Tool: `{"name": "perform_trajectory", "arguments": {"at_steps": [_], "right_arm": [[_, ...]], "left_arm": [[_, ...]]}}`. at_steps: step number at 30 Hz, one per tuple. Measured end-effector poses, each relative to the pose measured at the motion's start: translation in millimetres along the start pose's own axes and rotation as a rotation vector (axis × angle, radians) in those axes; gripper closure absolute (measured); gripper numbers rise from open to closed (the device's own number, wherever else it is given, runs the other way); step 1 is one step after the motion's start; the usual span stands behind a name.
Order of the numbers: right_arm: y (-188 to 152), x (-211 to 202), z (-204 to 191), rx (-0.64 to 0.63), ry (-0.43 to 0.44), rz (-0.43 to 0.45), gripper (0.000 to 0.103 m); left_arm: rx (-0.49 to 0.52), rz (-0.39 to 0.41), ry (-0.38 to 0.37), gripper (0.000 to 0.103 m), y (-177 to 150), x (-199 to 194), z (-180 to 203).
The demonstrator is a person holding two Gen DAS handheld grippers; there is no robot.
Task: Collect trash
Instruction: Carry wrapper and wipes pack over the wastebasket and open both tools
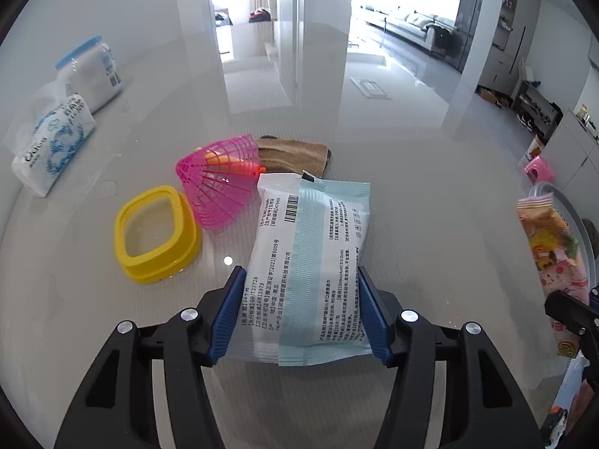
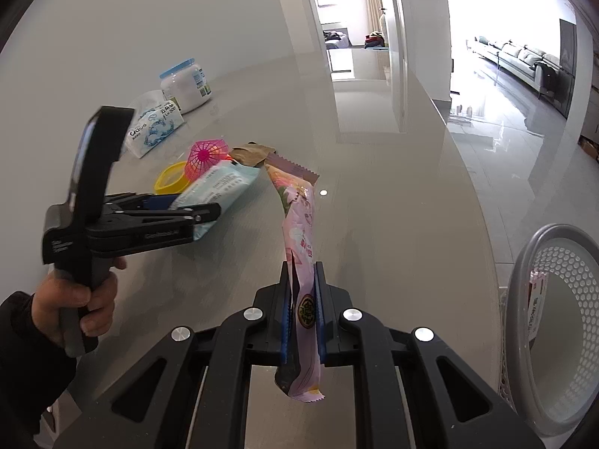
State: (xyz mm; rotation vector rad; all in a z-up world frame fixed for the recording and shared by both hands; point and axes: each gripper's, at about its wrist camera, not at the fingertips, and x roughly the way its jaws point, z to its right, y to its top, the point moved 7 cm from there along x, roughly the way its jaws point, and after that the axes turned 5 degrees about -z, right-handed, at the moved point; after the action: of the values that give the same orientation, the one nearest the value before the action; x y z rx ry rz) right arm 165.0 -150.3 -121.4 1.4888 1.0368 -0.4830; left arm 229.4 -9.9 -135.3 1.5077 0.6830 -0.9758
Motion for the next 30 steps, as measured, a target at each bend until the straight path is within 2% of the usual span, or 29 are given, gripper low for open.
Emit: {"name": "perform_trajectory", "arguments": {"at_steps": [4, 7, 11, 16, 21, 25, 30], "right_arm": [[-5.0, -7.3, 5.6, 0.02, -0.004, 0.011, 0.092], [-8.9, -17.7, 13.1, 0.043, -0.018, 0.03, 0.092], [-21.9, -39.8, 41.4, 0.106, -0.052, 0.059, 0.092], [-47.3, -82.4, 105.2, 0.218, -0.152, 0.086, 0.092], [-67.6, -119.1, 169.2, 0.314, -0.267, 0.099, 0.092], [-86.0, -131.2, 219.2, 0.362, -0.38, 0.063, 0.092], [-99.8, -132.7, 257.3, 0.419, -0.379, 0.043, 0.092]], "left_arm": [[0.031, 0.076, 0.035, 0.046, -3.2, -31.5, 14.8], [0.067, 0.118, 0.028, 0.046, -6.7, -53.4, 38.7], [0.136, 0.16, -0.018, 0.046, -8.3, -77.2, 87.8], [0.223, 0.178, -0.124, 0.046, -5.3, -91.6, 166.8], [0.324, 0.166, -0.206, 0.046, -11.0, -90.9, 250.0], [0.37, 0.118, -0.237, 0.046, -13.1, -71.0, 300.4], [0.404, 0.074, -0.262, 0.046, -14.7, -50.4, 343.3]]}}
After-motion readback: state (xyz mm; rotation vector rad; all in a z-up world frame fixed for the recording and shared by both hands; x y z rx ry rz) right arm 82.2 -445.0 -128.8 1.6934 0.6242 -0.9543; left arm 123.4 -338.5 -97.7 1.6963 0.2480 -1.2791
